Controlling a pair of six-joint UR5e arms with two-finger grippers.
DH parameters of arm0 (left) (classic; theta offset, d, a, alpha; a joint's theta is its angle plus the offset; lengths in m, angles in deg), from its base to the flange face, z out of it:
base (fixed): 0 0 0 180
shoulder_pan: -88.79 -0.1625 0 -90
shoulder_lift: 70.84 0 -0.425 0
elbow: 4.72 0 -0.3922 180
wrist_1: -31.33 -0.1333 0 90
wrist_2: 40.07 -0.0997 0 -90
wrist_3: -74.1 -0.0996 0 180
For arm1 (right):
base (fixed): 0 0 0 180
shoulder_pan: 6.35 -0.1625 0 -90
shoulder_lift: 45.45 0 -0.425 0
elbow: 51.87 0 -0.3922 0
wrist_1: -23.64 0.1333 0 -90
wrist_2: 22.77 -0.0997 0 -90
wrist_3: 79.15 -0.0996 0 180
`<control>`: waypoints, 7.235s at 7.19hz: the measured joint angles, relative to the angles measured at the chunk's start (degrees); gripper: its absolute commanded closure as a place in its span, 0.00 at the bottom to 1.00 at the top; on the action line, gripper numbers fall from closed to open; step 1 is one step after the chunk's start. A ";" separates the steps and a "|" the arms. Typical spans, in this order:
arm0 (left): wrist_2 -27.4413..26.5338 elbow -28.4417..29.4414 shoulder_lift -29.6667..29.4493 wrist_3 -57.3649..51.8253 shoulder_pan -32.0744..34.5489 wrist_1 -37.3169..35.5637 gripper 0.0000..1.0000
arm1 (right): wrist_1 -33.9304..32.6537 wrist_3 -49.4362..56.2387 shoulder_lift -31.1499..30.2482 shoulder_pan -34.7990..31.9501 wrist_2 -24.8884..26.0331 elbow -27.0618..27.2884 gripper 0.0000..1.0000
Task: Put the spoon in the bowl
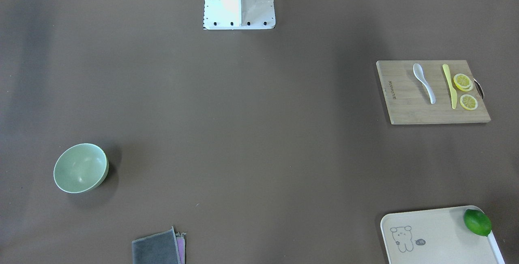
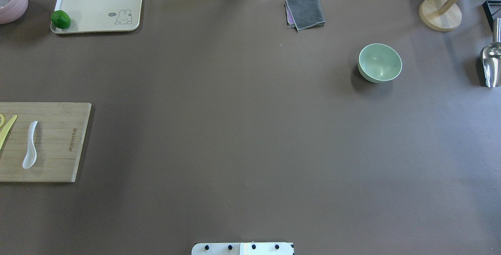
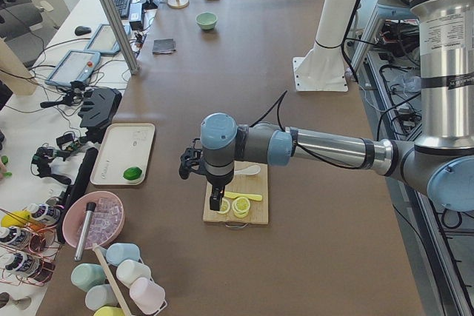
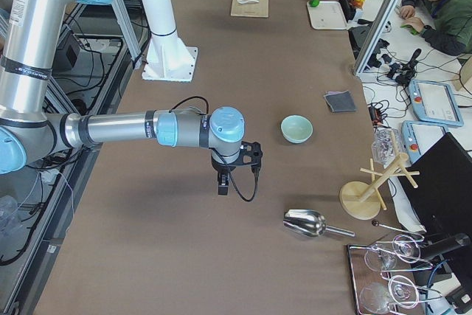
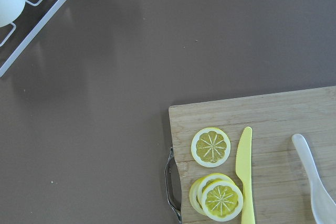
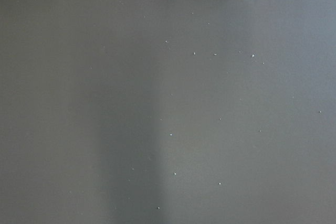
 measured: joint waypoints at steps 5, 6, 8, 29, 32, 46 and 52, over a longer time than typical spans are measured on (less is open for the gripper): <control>-0.02 -1.58 -0.43 -1.57 -0.02 0.95 0.02 | 0.64 -0.48 3.09 0.03 -0.12 0.16 0.00; -0.01 -1.69 -1.74 -1.39 0.00 1.25 0.02 | 1.02 -0.53 4.89 0.05 -0.35 0.25 0.00; -0.18 -0.76 -5.29 -1.06 0.03 3.53 0.02 | 3.18 -0.63 9.40 0.07 -0.46 -0.02 0.00; -0.35 8.70 -15.02 4.89 -5.32 16.22 0.02 | 39.85 -74.99 37.80 37.37 27.68 -24.39 1.00; -0.35 8.41 -15.24 6.82 -6.32 16.57 0.02 | 23.09 -92.99 52.39 53.87 39.75 -22.05 1.00; -14.07 7.85 5.44 67.26 -30.64 53.02 0.23 | 19.21 -36.75 35.33 14.62 6.53 -18.21 0.00; -20.69 8.27 6.14 69.97 -40.22 53.68 0.47 | 19.67 -24.78 27.74 6.22 0.56 -18.57 0.00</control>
